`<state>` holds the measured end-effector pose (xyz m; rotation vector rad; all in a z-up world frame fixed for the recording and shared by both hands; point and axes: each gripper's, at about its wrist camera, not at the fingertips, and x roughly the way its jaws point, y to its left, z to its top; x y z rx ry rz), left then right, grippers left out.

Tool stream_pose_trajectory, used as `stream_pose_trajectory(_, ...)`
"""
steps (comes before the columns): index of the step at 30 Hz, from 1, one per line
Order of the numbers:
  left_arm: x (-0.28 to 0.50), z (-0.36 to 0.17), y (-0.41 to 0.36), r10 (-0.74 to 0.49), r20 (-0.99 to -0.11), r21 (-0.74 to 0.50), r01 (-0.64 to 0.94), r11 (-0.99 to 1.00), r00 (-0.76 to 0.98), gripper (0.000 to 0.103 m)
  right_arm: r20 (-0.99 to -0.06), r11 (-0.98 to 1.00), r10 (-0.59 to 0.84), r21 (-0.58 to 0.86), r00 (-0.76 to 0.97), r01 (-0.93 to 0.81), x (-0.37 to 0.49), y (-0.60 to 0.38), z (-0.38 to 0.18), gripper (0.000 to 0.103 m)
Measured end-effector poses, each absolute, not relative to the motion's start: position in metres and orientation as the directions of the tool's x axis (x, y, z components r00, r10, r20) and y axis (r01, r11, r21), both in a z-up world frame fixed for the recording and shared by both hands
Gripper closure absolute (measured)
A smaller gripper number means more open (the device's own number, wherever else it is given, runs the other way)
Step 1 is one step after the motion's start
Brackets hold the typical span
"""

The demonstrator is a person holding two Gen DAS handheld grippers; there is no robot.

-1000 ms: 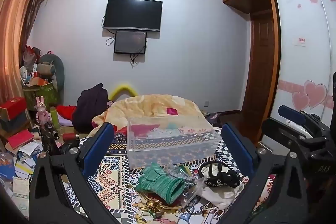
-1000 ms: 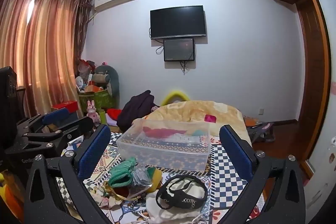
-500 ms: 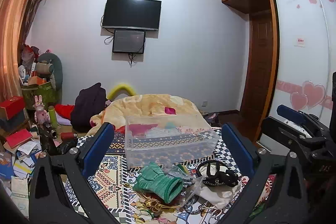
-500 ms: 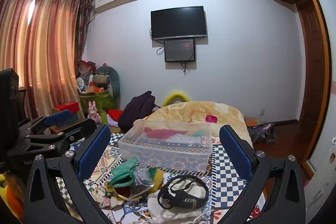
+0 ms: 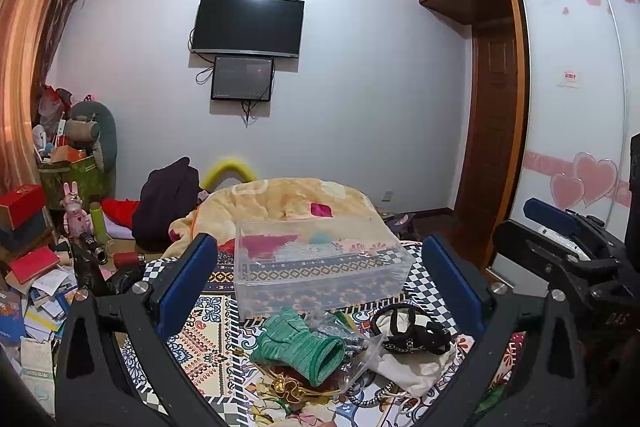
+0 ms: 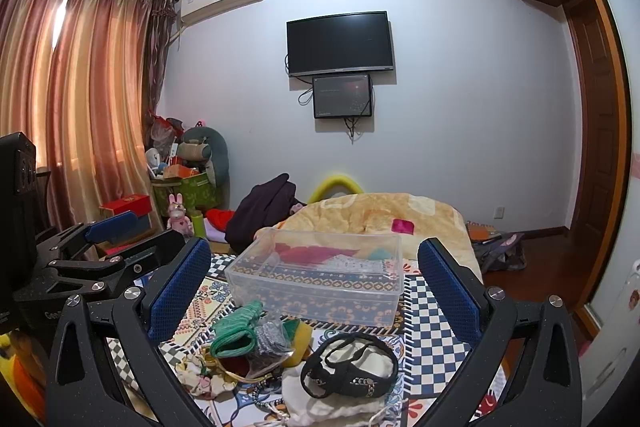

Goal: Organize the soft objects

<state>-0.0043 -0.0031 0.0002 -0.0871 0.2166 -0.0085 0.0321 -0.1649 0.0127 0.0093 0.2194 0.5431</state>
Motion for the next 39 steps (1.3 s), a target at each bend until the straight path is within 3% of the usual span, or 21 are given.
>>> stream_pose_trajectory(39,-0.006,0.0018,-0.0021,-0.03,-0.215,-0.095,0.009,0.995,0.976,0.0,-0.198,0.853,0.52,0.077,0.831,-0.516,0.0315,-0.1641,0.0149,0.0)
